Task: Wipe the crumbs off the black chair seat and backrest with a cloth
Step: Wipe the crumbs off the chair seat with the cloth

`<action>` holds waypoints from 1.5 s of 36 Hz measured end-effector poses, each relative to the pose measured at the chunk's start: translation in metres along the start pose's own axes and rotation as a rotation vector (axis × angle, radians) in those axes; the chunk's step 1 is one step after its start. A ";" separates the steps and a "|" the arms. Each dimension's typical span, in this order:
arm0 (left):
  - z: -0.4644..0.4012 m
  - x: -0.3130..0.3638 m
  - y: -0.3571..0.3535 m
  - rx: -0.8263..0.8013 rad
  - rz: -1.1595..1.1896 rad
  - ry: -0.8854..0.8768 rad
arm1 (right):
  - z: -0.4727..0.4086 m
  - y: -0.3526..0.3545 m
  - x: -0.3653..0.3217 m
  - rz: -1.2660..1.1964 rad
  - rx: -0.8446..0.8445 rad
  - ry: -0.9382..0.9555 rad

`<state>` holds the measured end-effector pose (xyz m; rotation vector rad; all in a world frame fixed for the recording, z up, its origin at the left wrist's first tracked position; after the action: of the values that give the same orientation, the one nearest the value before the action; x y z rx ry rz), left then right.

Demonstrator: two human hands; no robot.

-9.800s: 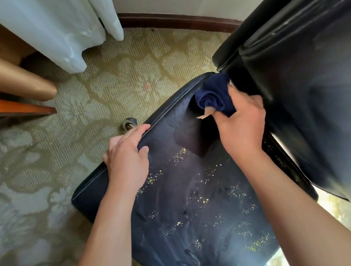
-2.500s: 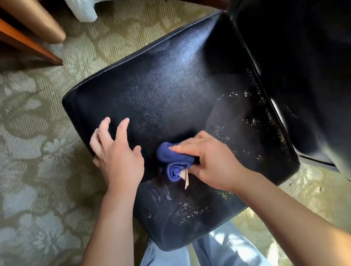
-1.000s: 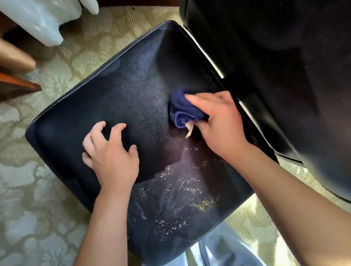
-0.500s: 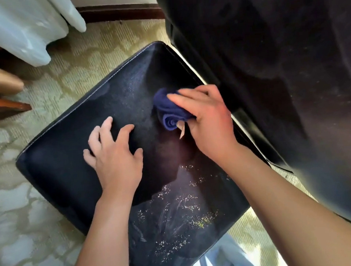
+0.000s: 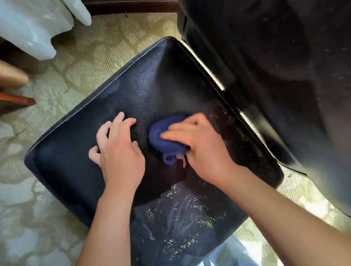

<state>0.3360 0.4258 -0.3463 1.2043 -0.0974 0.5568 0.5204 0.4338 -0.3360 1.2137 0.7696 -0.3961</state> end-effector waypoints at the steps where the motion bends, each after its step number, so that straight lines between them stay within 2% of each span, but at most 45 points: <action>1: 0.000 0.000 0.000 -0.004 -0.005 -0.006 | 0.009 0.001 -0.002 0.004 -0.049 0.010; 4: 0.002 0.001 -0.001 -0.023 -0.027 -0.014 | 0.018 0.014 -0.008 0.060 -0.153 0.061; 6: 0.002 0.002 -0.002 -0.035 -0.042 -0.007 | 0.010 0.027 -0.009 0.099 -0.129 0.074; 8: 0.002 0.003 -0.002 -0.045 -0.060 0.001 | -0.001 0.037 -0.005 0.136 -0.011 0.063; 12: 0.000 0.006 -0.005 -0.057 -0.074 0.008 | -0.031 0.049 0.009 0.136 0.251 -0.077; 17: -0.002 0.006 -0.006 -0.066 -0.119 0.001 | -0.047 0.052 0.026 0.157 0.364 -0.184; 21: 0.000 0.008 -0.007 -0.038 -0.153 -0.006 | -0.034 0.053 0.029 0.171 0.376 -0.191; 33: 0.001 0.007 -0.012 -0.011 -0.178 0.001 | 0.009 0.058 0.038 0.198 0.364 -0.384; 37: 0.001 0.009 -0.014 -0.009 -0.177 0.005 | 0.029 0.050 0.030 0.160 0.285 -0.428; 42: 0.001 0.008 -0.015 -0.010 -0.179 0.006 | 0.052 0.039 0.013 0.066 0.190 -0.368; 44: 0.001 0.008 -0.015 -0.012 -0.178 0.005 | 0.057 0.042 0.012 0.065 0.215 -0.353; 50: 0.002 0.007 -0.015 -0.010 -0.189 -0.005 | 0.019 0.061 0.025 0.077 0.443 -0.329; 54: -0.001 0.007 -0.015 -0.012 -0.188 0.002 | -0.009 0.053 0.032 0.013 0.481 -0.379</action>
<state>0.3485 0.4252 -0.3567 1.1869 0.0142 0.3917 0.5743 0.4636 -0.3235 1.5286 0.3432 -0.8065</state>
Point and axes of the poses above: each hand's wrist, its own z-axis away from the middle knuckle, its own y-axis out of the back of the hand, x = y × z, the point moved 4 cm from there along -z, towards the middle knuckle, and after that the axes turned 1 degree about -z, right-handed, at the moved point
